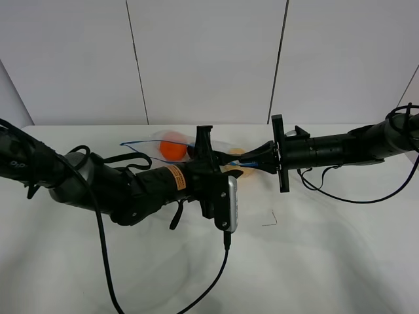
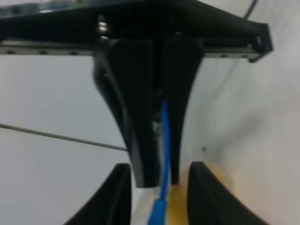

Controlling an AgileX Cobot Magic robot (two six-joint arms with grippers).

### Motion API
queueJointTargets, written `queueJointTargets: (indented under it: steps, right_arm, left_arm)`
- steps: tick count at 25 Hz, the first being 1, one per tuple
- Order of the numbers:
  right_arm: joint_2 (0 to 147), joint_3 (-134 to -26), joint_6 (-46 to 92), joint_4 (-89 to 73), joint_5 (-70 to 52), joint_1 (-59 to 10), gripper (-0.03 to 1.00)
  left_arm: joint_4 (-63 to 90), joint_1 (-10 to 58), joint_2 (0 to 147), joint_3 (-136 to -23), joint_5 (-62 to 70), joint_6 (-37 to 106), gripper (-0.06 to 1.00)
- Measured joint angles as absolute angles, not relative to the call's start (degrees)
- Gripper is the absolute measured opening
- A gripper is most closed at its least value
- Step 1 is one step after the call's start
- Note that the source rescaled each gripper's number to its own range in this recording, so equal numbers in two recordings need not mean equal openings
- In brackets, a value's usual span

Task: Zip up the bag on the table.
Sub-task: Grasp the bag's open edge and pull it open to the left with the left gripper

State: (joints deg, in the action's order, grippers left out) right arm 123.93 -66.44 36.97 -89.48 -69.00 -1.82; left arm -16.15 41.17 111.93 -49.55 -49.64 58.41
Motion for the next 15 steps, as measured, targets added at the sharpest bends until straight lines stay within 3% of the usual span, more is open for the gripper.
queueJointTargets:
  steps: [15]
  right_arm:
    - [123.93, -66.44, 36.97, -89.43, -69.0, -1.82, 0.0]
  left_arm:
    - [-16.37, 41.17, 111.93, -49.62, -48.04, 56.56, 0.31]
